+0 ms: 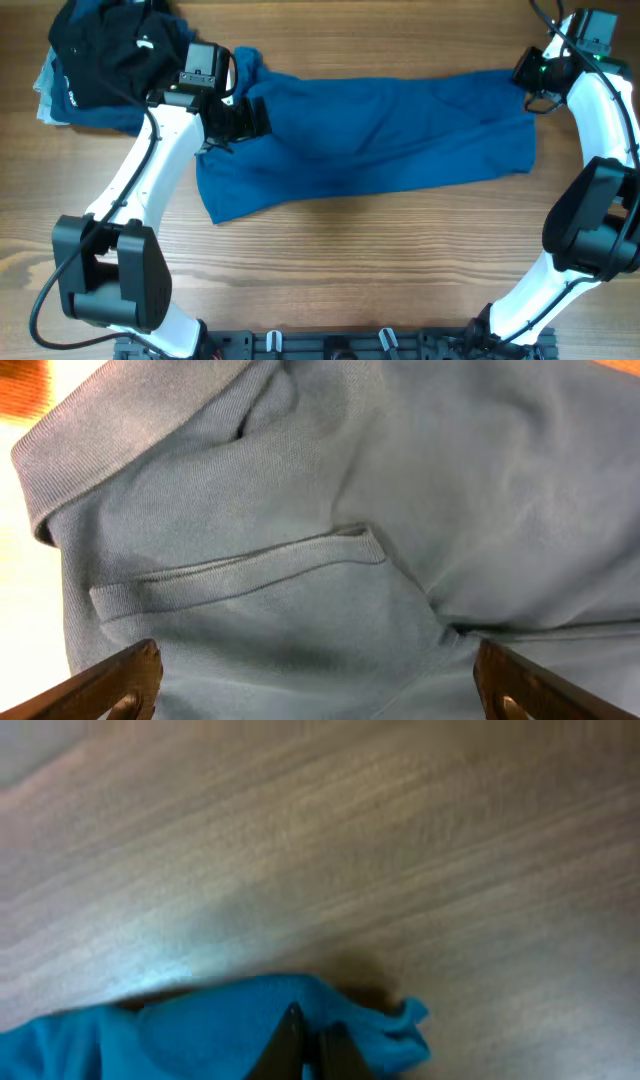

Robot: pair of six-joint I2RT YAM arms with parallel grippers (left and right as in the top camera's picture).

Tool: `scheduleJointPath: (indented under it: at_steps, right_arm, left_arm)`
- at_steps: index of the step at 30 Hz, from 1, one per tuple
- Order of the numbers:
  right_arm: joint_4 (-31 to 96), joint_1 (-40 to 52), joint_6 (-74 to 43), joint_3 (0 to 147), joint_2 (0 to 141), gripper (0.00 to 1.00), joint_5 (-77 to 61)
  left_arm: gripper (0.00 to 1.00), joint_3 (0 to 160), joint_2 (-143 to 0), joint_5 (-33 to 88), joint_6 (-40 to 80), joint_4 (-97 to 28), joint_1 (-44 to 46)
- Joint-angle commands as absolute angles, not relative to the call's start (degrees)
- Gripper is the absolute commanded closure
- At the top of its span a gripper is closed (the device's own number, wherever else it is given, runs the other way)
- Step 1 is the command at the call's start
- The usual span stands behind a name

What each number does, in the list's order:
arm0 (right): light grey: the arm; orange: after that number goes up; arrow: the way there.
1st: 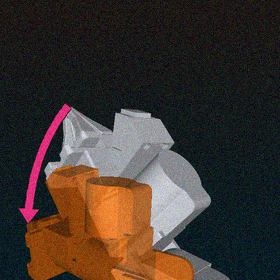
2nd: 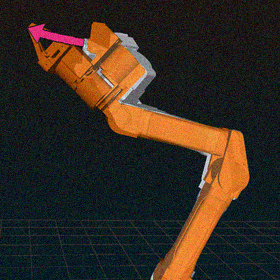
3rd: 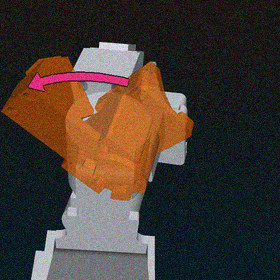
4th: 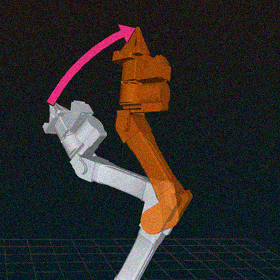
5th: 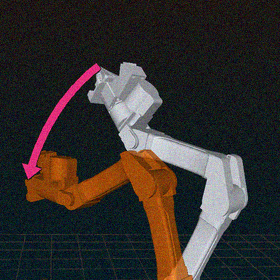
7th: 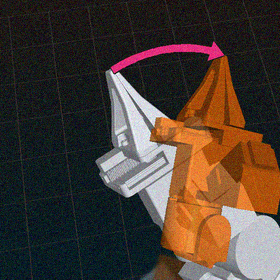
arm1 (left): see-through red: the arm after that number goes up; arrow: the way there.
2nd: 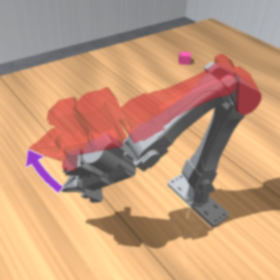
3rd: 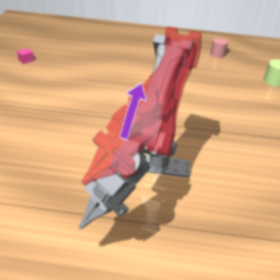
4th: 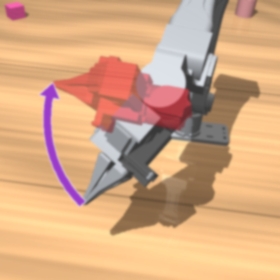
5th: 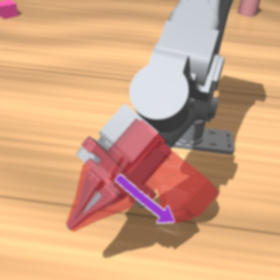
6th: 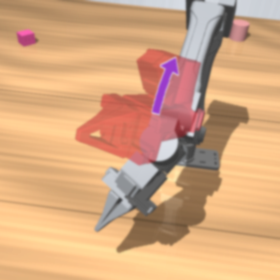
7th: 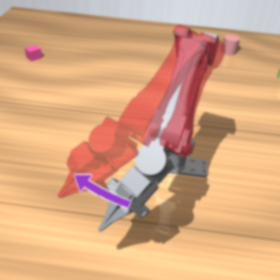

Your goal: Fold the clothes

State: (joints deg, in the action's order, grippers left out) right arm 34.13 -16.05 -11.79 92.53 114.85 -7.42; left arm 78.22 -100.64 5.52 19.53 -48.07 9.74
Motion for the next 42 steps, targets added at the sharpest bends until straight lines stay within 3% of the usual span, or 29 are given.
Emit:
scheduleJointPath:
  at_steps: [1,17,20,23,24,25,26,27,29,32,37,42]
  right_arm:
    - [32.05,-16.25,-10.92,94.19,112.07,0.96,-6.42]
    - [19.16,-18.2,-13.96,94.19,111.53,0.95,-5.8]
    - [19.99,-19.2,-11.94,94.19,111.53,0.84,-5.89]
    - [22.0,-19.38,-12.27,94.19,111.53,0.84,-0.69]
    - [22.39,-19.38,-12.64,94.17,111.53,0.8,0.54]
    - [22.68,-19.38,-12.6,94.19,111.53,0.64,0.43]
    - [23.14,-19.38,-12.6,94.17,111.53,0.41,0.34]
    - [23.66,-19.38,-12.6,94.17,111.53,0.28,-0.01]
    - [24.86,-19.38,-12.62,94.17,111.55,0.21,-0.1]
    - [24.93,-19.38,-12.12,94.17,112.33,0.21,-4.73]
    - [23.7,-19.31,-14.35,94.19,116.18,0.38,-8.29]
    - [23.73,-18.74,-14.33,94.19,119.63,0.28,-12.1]
  left_arm:
    - [0.0,78.98,-101.27,6.15,18.37,-48.53,9.85]
    - [0.0,78.96,-101.27,6.17,18.39,-48.51,9.85]
    - [0.0,78.98,-101.27,6.15,18.39,-48.4,9.85]
    - [0.0,78.96,-101.27,6.17,18.41,-48.36,9.85]
    - [0.0,78.98,-101.27,6.17,18.41,-48.49,9.85]
    - [0.0,78.98,-101.27,6.17,18.39,-48.53,9.85]
    - [0.0,78.98,-101.27,6.17,18.39,-48.49,9.85]
    - [0.0,78.96,-101.27,6.17,18.39,-48.45,9.85]
    - [0.0,78.96,-101.27,6.17,18.41,-48.51,9.85]
    - [0.0,78.98,-101.27,6.2,18.41,-48.51,9.85]
    - [0.0,78.98,-101.27,6.2,18.44,-48.69,9.85]
    - [0.0,78.96,-101.27,6.44,19.38,-48.49,9.87]
